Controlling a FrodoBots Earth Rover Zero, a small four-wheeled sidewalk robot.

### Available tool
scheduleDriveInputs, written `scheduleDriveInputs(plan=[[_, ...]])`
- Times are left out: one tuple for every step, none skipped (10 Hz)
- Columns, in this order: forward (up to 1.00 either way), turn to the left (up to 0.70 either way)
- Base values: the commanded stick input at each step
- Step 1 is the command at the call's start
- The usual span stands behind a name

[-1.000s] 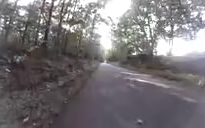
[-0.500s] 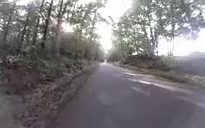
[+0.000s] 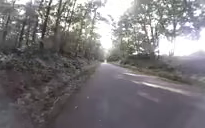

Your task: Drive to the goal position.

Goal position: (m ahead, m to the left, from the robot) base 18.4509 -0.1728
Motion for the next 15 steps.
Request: scheduleDriveInputs(plan=[[0.7, -0.01], [0.7, -0.01], [0.7, -0.01], [0.7, -0.01], [0.7, -0.01], [0.7, -0.01], [0.7, -0.01], [0.7, -0.01], [0.7, -0.01], [0.7, -0.01], [0.7, -0.01], [0.7, -0.01], [0.7, -0.01], [0.7, -0.01], [0.7, -0.01]])
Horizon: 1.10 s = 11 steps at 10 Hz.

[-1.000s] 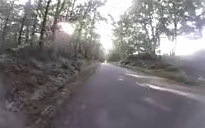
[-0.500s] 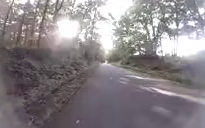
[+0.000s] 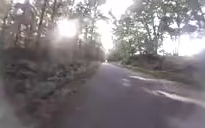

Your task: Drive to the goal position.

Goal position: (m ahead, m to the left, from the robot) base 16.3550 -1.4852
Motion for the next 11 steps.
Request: scheduleDriveInputs(plan=[[0.7, -0.01], [0.7, -0.01], [0.7, -0.01], [0.7, -0.01], [0.7, -0.01], [0.7, -0.01], [0.7, -0.01], [0.7, -0.01], [0.7, -0.01], [0.7, -0.01], [0.7, -0.01]])
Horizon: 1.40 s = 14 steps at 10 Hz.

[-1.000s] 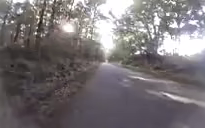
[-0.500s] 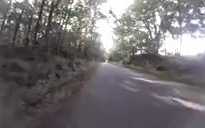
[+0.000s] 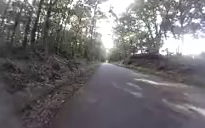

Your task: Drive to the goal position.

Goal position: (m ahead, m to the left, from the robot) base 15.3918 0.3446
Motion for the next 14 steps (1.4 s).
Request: scheduleDriveInputs(plan=[[0.7, -0.01], [0.7, -0.01], [0.7, -0.01], [0.7, -0.01], [0.7, -0.01], [0.7, -0.01], [0.7, -0.01], [0.7, -0.01], [0.7, -0.01], [0.7, -0.01], [0.7, -0.01], [0.7, -0.01], [0.7, -0.02], [0.7, -0.01]])
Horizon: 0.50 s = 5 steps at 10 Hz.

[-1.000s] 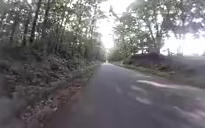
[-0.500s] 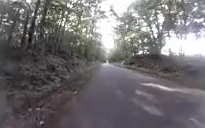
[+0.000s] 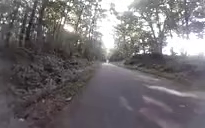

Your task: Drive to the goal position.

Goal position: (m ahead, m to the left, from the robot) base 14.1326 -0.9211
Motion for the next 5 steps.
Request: scheduleDriveInputs(plan=[[0.7, -0.02], [0.7, -0.03], [0.7, -0.12], [0.7, -0.31], [0.7, -0.01]])
